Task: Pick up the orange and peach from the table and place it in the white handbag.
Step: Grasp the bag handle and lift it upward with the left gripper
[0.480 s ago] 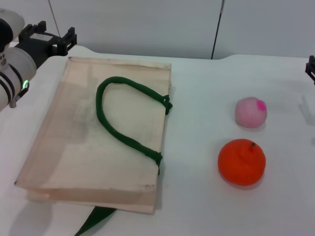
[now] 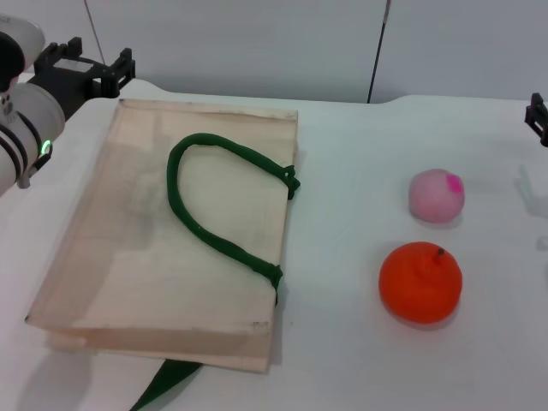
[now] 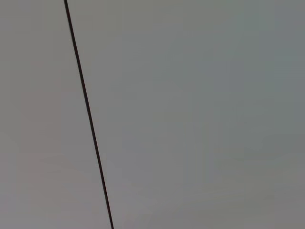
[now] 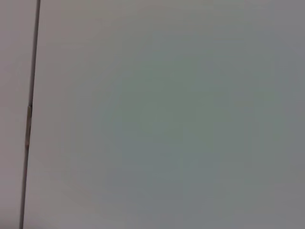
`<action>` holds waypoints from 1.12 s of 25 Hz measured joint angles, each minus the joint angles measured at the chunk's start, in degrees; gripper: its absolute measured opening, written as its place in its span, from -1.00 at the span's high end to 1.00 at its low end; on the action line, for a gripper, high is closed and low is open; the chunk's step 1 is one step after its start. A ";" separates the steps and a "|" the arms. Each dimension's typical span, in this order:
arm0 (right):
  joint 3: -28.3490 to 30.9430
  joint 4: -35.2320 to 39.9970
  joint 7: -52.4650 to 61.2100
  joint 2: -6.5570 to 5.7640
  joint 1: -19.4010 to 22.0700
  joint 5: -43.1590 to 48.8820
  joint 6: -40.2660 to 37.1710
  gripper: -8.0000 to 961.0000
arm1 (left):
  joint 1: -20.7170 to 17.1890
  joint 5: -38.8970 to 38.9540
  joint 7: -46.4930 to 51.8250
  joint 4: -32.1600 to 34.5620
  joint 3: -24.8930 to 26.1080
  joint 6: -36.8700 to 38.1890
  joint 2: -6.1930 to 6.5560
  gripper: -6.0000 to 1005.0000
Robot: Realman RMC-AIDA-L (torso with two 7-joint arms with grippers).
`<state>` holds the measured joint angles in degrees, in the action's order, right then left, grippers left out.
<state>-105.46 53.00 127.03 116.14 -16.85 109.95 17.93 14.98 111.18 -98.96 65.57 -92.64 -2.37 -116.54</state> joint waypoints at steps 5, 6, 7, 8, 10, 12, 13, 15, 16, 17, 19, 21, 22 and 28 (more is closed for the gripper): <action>0.00 0.00 0.04 0.03 -0.03 0.00 -0.04 -0.67 | 0.05 0.00 0.00 -0.01 0.00 0.00 0.00 -0.45; 0.00 0.00 0.04 0.03 -0.03 0.00 -0.04 -0.67 | 0.05 0.00 0.00 -0.01 0.00 0.00 0.00 -0.45; 0.00 0.00 0.04 0.03 -0.03 0.00 -0.05 -0.67 | 0.05 0.00 0.00 -0.01 0.00 0.00 0.00 -0.45; 0.00 0.00 0.05 0.02 -0.03 0.00 -0.06 -0.67 | 0.05 0.00 0.00 -0.01 0.00 0.00 0.00 -0.45; 0.00 0.00 0.05 0.00 -0.04 0.00 -0.08 -0.67 | 0.09 0.00 0.00 -0.01 0.00 0.00 0.00 -0.44; 0.00 0.00 0.05 -0.01 -0.09 0.00 -0.09 -0.67 | 0.19 0.00 0.00 -0.01 0.00 0.00 0.00 -0.44; 0.00 0.00 0.05 -0.02 -0.10 0.00 -0.09 -0.67 | 0.23 0.00 0.00 -0.01 0.00 0.00 0.00 -0.44; 0.00 0.00 0.05 -0.03 -0.11 0.00 -0.10 -0.67 | 0.39 0.00 0.00 -0.01 0.00 0.00 0.04 -0.44; 0.00 0.00 0.05 -0.03 -0.12 0.00 -0.12 -0.67 | 0.52 0.00 0.01 -0.01 0.00 0.00 0.06 -0.44; 0.00 0.00 0.05 -0.04 -0.16 0.00 -0.14 -0.67 | 0.65 0.00 0.04 -0.02 0.00 -0.02 0.07 -0.44; -0.01 0.00 0.04 -0.04 -0.29 0.00 -0.43 -0.67 | 0.75 0.00 0.34 -0.02 0.00 -0.30 0.08 -0.44; -0.02 -0.04 0.04 -0.04 -0.42 0.00 -1.02 -0.67 | 0.76 0.00 1.05 0.06 0.01 -0.86 0.09 -0.44; 0.00 -0.09 0.03 -0.04 -0.44 0.00 -1.33 -0.67 | 0.76 0.00 1.33 0.09 0.05 -1.19 0.10 -0.44; 0.06 -0.52 0.01 -0.04 -0.47 0.00 -1.52 -0.67 | 0.76 -0.55 4.40 0.31 0.53 -5.89 0.53 -0.44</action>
<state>-105.41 52.48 127.04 116.10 -17.33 109.95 16.41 15.74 110.63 -94.56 65.88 -92.11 -8.26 -116.01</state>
